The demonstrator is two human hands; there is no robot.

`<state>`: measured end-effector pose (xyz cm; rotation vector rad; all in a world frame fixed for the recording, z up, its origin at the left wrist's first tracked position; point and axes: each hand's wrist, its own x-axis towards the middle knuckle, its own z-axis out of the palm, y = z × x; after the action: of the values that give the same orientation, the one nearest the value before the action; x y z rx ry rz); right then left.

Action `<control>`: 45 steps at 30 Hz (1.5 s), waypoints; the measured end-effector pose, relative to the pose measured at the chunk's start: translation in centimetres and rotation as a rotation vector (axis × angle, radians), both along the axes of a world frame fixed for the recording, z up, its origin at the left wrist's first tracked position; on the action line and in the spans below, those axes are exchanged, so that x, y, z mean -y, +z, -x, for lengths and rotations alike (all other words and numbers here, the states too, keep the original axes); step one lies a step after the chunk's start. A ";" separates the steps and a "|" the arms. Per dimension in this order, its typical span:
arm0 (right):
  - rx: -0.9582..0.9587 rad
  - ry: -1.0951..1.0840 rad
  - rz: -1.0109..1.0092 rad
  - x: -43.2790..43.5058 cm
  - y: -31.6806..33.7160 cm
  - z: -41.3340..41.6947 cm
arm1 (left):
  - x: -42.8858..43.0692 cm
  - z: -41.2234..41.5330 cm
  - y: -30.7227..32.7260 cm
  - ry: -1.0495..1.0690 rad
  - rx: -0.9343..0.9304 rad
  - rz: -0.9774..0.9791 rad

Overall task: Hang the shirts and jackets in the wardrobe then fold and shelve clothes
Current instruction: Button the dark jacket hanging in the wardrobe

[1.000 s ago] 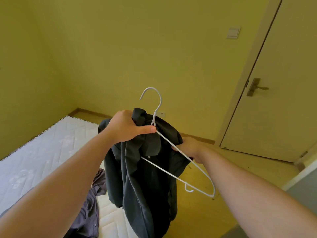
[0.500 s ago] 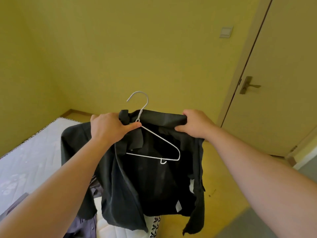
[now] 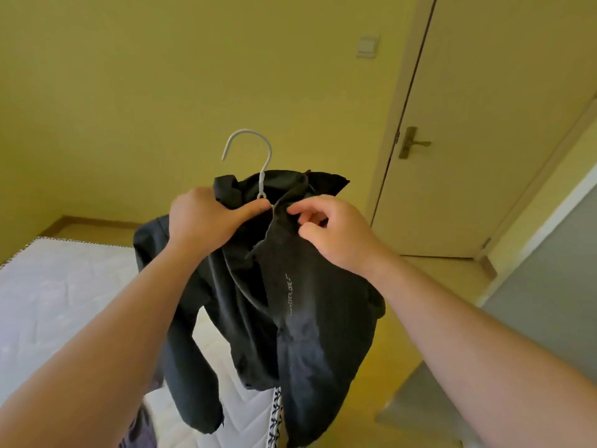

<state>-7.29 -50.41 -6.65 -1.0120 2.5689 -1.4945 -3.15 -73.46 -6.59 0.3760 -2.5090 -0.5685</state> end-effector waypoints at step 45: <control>-0.016 -1.644 -0.358 -30.2 -7.8 -30.8 | -44.0 -12.4 -9.1 -1.195 0.138 -0.661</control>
<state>23.49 -20.23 -14.43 1.4877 3.3666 -0.7308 9.28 -29.48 -15.73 -0.9819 -2.3698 -1.8523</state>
